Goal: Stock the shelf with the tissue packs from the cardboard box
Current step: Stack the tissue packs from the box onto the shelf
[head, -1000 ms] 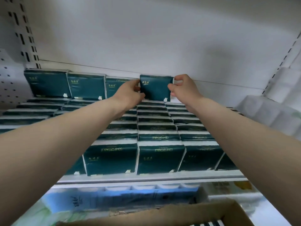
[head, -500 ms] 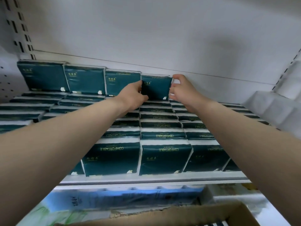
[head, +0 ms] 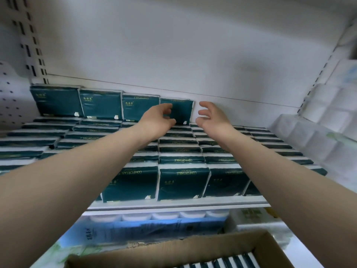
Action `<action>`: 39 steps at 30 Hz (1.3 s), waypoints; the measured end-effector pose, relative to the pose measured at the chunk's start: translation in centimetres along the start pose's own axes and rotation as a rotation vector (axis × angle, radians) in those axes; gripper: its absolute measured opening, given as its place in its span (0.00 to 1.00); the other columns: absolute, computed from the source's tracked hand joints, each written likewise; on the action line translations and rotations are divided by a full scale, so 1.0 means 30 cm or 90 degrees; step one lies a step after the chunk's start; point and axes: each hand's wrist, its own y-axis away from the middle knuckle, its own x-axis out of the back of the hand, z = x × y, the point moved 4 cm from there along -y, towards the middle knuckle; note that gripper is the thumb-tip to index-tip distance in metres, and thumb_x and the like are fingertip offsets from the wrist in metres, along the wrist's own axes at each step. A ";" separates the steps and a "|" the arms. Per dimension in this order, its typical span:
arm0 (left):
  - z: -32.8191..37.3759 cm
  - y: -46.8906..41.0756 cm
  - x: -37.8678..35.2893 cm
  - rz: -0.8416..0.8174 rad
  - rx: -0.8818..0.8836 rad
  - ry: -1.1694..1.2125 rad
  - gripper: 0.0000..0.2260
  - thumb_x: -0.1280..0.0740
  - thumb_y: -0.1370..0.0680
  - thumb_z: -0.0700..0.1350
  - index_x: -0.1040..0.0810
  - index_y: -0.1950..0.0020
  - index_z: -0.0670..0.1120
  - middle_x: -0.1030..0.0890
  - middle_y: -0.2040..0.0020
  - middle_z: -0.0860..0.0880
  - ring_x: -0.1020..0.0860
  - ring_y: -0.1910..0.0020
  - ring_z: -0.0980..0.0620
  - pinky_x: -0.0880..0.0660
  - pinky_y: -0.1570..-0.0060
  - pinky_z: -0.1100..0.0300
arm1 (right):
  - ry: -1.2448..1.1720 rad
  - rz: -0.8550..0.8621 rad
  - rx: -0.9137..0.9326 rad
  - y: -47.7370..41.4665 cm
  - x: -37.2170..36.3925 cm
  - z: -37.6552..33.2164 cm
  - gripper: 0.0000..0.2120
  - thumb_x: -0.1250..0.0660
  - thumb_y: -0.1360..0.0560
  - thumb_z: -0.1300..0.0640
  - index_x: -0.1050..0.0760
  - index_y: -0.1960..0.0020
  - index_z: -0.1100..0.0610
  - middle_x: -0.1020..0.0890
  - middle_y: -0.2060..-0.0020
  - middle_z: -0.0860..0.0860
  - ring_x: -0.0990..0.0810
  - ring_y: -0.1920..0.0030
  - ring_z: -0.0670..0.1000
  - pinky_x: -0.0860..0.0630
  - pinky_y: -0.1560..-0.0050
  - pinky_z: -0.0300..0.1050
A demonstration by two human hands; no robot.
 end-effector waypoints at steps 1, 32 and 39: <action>0.022 0.027 -0.006 -0.001 -0.014 0.005 0.24 0.34 0.21 0.42 0.34 0.25 0.50 0.26 0.32 0.51 0.25 0.36 0.53 0.29 0.40 0.60 | -0.009 0.005 0.011 0.037 0.015 -0.006 0.24 0.37 0.20 0.59 0.37 0.25 0.47 0.26 0.33 0.48 0.24 0.43 0.47 0.27 0.58 0.36; -0.139 1.123 -0.823 -0.487 0.081 0.115 0.17 0.28 0.25 0.43 0.27 0.38 0.54 0.21 0.44 0.50 0.21 0.45 0.56 0.24 0.41 0.58 | 0.218 -0.353 -0.262 1.259 0.241 0.660 0.19 0.21 0.31 0.57 0.22 0.43 0.45 0.18 0.49 0.43 0.20 0.46 0.45 0.23 0.39 0.48; -0.164 1.221 -0.948 -0.605 0.138 0.091 0.17 0.31 0.22 0.49 0.26 0.35 0.49 0.20 0.43 0.52 0.22 0.42 0.56 0.26 0.37 0.58 | 0.353 -0.449 -0.319 1.289 0.251 0.729 0.16 0.22 0.30 0.57 0.22 0.47 0.46 0.19 0.47 0.47 0.21 0.45 0.49 0.25 0.40 0.46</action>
